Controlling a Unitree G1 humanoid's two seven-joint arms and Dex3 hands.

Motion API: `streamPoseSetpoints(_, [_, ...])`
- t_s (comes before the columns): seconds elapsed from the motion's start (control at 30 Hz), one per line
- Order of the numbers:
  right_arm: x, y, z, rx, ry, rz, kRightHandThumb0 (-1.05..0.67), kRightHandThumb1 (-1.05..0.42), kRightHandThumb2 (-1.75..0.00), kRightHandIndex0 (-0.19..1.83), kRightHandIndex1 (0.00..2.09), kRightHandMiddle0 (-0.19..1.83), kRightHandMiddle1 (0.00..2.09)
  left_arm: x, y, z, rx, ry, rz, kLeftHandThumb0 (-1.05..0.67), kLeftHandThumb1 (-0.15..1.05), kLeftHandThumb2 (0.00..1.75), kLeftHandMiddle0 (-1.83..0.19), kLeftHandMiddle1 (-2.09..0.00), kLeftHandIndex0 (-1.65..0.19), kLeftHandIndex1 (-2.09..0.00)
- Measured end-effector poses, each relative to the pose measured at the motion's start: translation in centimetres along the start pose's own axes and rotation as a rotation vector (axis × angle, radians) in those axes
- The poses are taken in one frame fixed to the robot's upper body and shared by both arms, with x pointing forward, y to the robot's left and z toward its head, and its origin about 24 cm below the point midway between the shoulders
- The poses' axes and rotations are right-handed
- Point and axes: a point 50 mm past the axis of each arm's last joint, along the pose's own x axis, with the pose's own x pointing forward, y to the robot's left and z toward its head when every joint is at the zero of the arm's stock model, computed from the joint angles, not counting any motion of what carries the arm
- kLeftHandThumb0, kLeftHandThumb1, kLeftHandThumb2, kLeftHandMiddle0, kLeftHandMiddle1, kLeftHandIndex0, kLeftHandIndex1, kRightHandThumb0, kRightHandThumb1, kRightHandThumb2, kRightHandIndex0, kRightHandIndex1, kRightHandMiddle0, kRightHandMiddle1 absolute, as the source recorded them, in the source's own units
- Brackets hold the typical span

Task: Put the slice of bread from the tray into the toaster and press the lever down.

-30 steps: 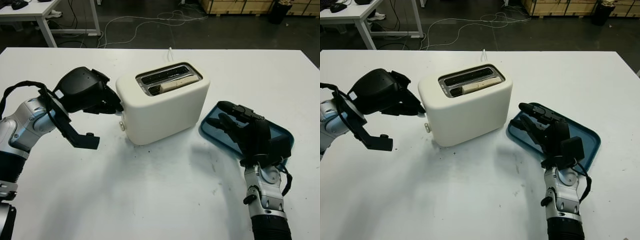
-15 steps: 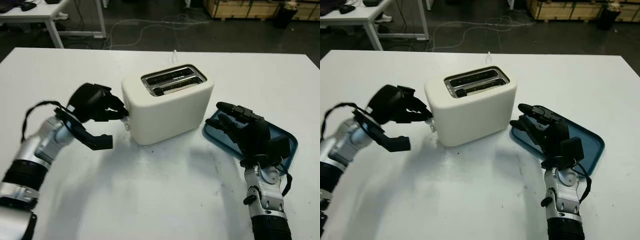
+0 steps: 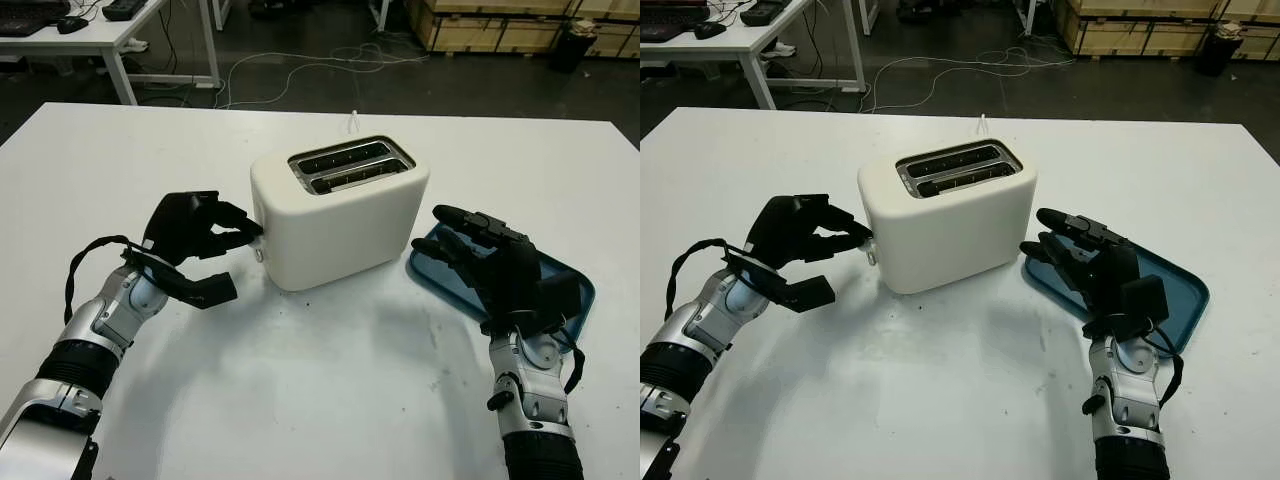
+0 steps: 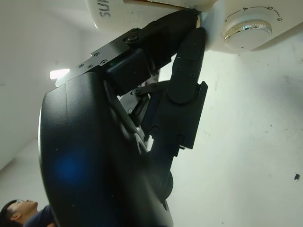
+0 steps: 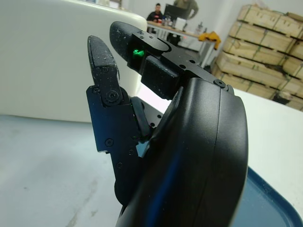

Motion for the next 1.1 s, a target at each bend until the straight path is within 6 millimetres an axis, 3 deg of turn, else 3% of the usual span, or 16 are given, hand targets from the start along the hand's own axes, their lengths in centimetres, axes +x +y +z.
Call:
streamPoseSetpoints(0.13, [0.0,0.0,0.0,0.000,0.000,0.000,-0.44,-0.88,0.00,1.28,0.00,1.11,0.00,0.0,0.0,0.0,0.001,-0.002,0.000,-0.37,0.92,0.21,-0.72,-1.14,-1.12,0.00])
streamPoseSetpoints(0.23, [0.0,0.0,0.0,0.000,0.000,0.000,-0.44,-0.88,0.00,1.28,0.00,1.11,0.00,0.0,0.1,0.1,0.005,-0.005,-0.001,-0.36,0.92,0.16,-0.68,-1.33,-1.11,-0.01])
streamPoseSetpoints(0.43, [0.0,0.0,0.0,0.000,0.000,-0.001,-0.46,-0.88,0.00,1.28,0.00,1.11,0.00,0.4,0.5,1.0,0.028,-0.056,-0.016,-0.38,0.92,0.16,-0.74,-1.13,-1.12,-0.01])
streamPoseSetpoints(0.57, [0.0,0.0,0.0,0.000,0.000,-0.001,-0.46,-0.87,0.00,1.28,0.00,1.11,0.00,0.5,0.6,1.7,0.035,-0.076,-0.021,-0.42,0.92,0.20,-0.69,-1.45,-1.16,-0.03])
streamPoseSetpoints(0.63, [0.0,0.0,0.0,0.000,0.000,0.000,-0.46,-0.87,0.00,1.29,0.01,1.11,0.00,0.5,0.6,1.9,0.046,-0.072,-0.008,-0.40,0.92,0.20,-0.67,-1.50,-1.16,-0.03])
streamPoseSetpoints(0.67, [0.0,0.0,0.0,0.000,0.001,0.000,-0.47,-0.87,0.00,1.29,0.01,1.11,0.00,0.4,0.5,1.8,0.046,-0.065,0.004,-0.37,0.92,0.17,-0.67,-1.49,-1.15,-0.02])
streamPoseSetpoints(0.8, [0.0,0.1,0.0,0.000,0.001,0.001,-0.46,-0.87,0.00,1.30,0.01,1.11,0.00,0.0,-0.8,0.8,0.007,0.012,0.059,-0.33,0.92,0.19,-0.81,-0.90,-1.10,-0.01])
streamPoseSetpoints(0.93, [0.0,0.0,0.0,0.001,0.000,-0.001,-0.43,-0.87,0.00,1.30,0.01,1.12,0.01,-0.4,-1.9,0.2,-0.042,0.063,0.108,-0.37,0.92,0.19,-0.73,-1.13,-1.08,0.00])
streamPoseSetpoints(1.1, [0.0,0.0,0.0,0.000,0.002,-0.002,-0.45,-0.86,0.00,1.30,0.01,1.12,0.00,-0.6,-2.2,0.0,-0.066,0.079,0.128,-0.39,0.92,0.22,-0.74,-0.91,-1.04,-0.01])
